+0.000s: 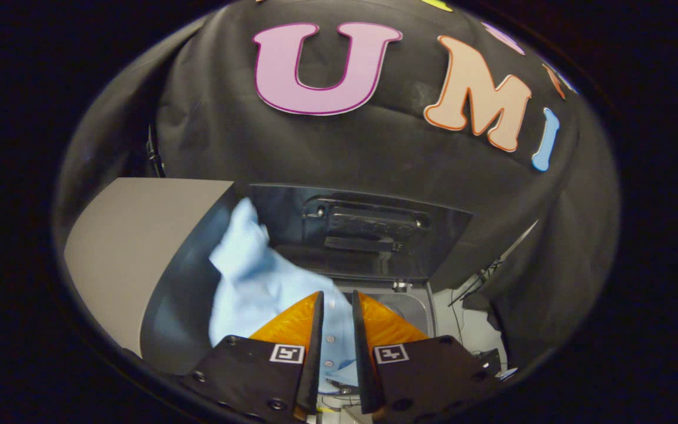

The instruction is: Put the clothes into the washing machine and then close the washing machine lid.

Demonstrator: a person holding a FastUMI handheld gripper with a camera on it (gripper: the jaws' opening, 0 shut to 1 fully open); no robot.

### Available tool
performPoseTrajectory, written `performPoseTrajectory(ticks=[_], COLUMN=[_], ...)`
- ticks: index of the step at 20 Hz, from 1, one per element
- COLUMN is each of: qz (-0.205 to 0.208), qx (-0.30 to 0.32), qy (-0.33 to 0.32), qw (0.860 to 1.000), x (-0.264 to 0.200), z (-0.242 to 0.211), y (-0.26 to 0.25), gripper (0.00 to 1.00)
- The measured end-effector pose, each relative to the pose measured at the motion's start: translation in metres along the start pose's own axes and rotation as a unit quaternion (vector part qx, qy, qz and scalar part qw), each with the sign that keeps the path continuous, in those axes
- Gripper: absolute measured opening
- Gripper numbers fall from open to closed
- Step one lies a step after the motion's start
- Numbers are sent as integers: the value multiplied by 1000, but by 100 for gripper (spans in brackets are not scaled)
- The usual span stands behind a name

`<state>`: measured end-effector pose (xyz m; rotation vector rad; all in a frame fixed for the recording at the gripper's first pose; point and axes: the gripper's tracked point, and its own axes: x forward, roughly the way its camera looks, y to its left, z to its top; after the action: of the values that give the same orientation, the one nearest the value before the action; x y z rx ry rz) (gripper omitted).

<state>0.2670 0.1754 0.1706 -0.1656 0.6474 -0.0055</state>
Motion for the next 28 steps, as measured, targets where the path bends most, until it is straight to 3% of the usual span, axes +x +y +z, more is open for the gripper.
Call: performPoseTrajectory(ticks=[10,20,25,28], qz=[13,-4,-34,-41], qx=[24,86,64,64], qy=[-22,-167,-211,-202], qw=[999,982,975,977], x=[6,38,68,101], z=[4,86,124,132], y=[-10,-25,-37,-36], gripper=[29,29,29,44])
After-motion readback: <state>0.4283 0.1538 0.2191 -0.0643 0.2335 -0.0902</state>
